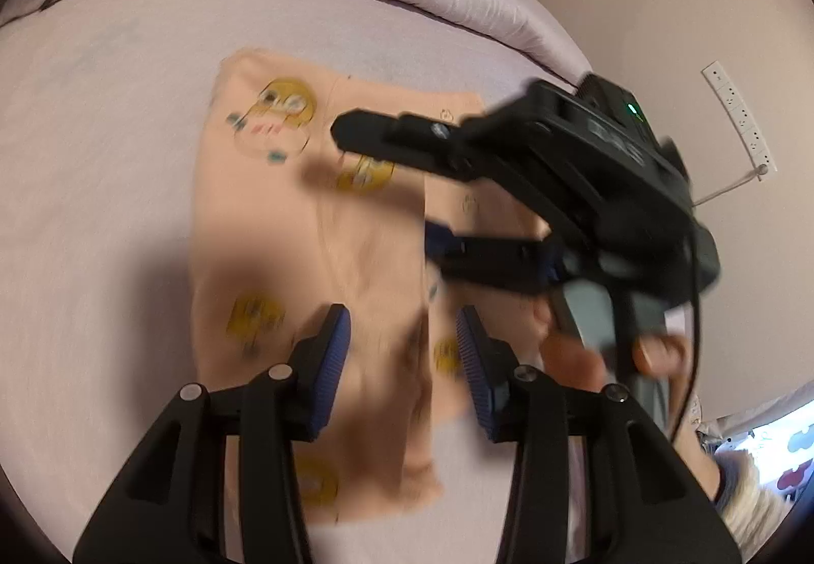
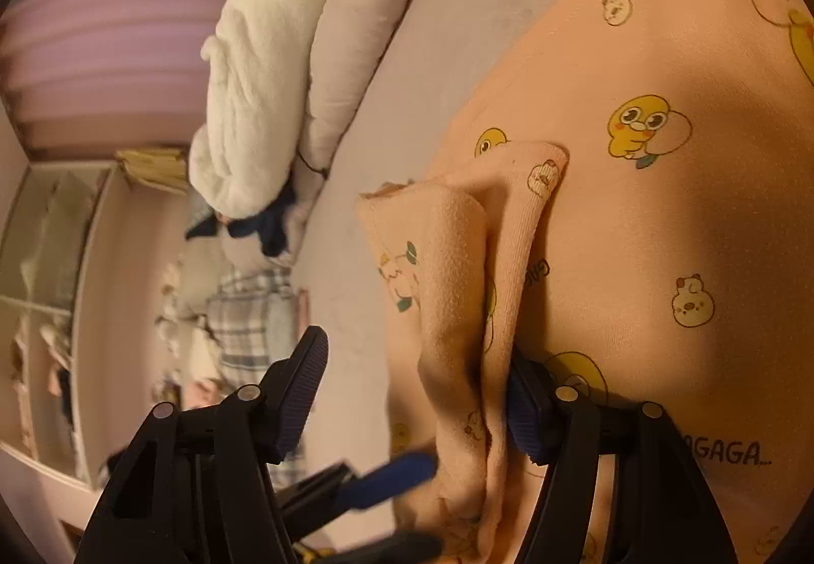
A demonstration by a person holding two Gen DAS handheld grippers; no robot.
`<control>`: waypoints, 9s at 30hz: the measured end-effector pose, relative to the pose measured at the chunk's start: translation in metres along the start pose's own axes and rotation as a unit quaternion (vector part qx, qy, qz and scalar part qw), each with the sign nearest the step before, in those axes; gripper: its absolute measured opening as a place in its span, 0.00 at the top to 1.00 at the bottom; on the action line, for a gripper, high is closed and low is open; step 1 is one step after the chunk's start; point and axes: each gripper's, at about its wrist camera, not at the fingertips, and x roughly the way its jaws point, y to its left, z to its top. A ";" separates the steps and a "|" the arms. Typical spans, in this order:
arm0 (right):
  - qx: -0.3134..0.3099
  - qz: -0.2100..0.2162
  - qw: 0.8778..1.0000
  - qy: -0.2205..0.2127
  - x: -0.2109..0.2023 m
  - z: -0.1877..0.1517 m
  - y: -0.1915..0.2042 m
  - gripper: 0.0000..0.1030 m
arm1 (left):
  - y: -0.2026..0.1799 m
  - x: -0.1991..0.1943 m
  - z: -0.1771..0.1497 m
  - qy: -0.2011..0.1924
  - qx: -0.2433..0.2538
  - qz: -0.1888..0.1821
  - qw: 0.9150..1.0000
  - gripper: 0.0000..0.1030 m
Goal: Fold small clothes
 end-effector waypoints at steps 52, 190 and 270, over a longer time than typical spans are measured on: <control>-0.200 -0.339 0.903 -0.171 -0.095 0.046 0.027 0.92 | -0.031 0.047 -0.017 0.026 0.014 -0.012 0.999 0.48; -0.130 -0.210 0.965 -0.086 -0.124 -0.116 0.004 0.34 | 0.018 -0.102 -0.139 -0.156 -0.167 -0.088 0.970 0.00; -0.063 -0.106 0.992 -0.040 -0.064 0.029 -0.042 0.29 | 0.013 0.041 0.019 -0.032 -0.119 -0.066 0.990 0.00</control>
